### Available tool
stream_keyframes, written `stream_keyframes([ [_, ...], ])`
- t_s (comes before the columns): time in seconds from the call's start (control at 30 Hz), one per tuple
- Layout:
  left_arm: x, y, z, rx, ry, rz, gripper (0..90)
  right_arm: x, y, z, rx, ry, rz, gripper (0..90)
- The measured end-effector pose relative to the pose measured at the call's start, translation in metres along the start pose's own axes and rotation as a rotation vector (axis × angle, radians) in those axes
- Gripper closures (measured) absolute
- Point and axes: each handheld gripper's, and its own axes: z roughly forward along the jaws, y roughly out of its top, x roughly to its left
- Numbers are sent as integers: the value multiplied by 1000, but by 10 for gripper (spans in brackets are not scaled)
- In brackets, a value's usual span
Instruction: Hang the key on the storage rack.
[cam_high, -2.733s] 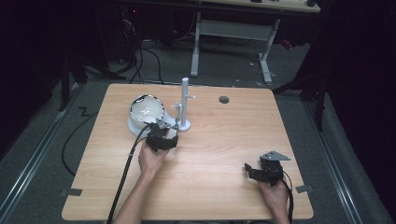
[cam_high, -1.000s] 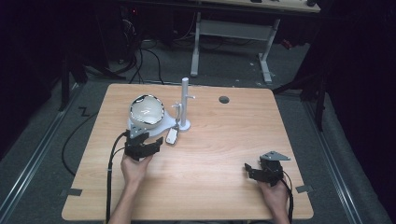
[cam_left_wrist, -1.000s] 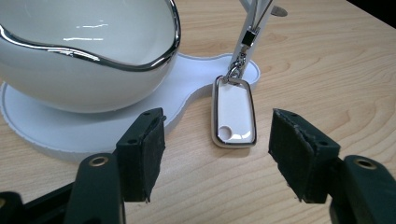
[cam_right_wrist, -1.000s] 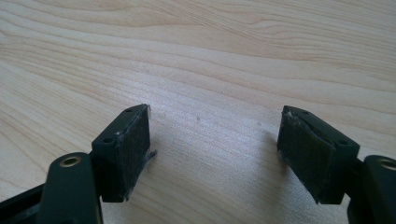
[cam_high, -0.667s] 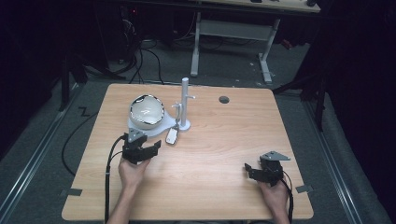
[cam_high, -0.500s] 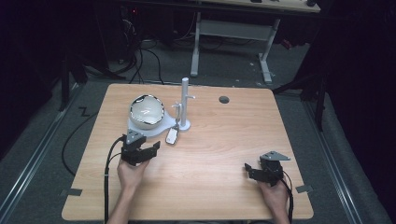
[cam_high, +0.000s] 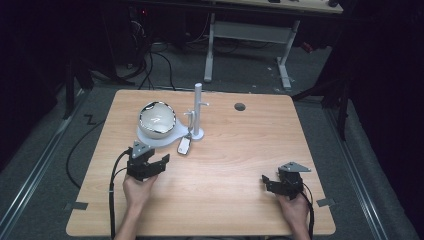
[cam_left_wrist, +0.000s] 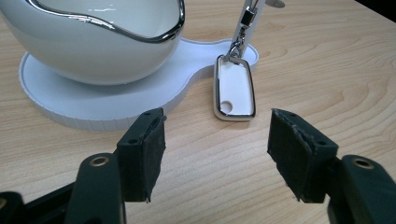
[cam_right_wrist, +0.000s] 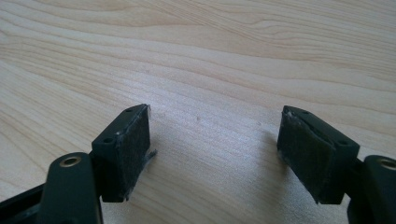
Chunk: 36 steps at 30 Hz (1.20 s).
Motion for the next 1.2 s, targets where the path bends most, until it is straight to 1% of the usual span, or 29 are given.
stream_keyframes([
  [0.27, 2, -5, -4, 5, 3, -2, 372, 0, 0, 0, 0, 0, 0, 256],
  [0.6, 6, -13, -6, 10, 12, -15, 373, 0, 0, 0, 0, 0, -1, 256],
  [0.8, 8, -20, -6, 21, 19, -25, 372, 0, 0, 0, 0, 0, 0, 256],
  [1.2, 13, -34, -6, 58, 41, -31, 368, 0, 0, 0, 0, -1, -1, 256],
])
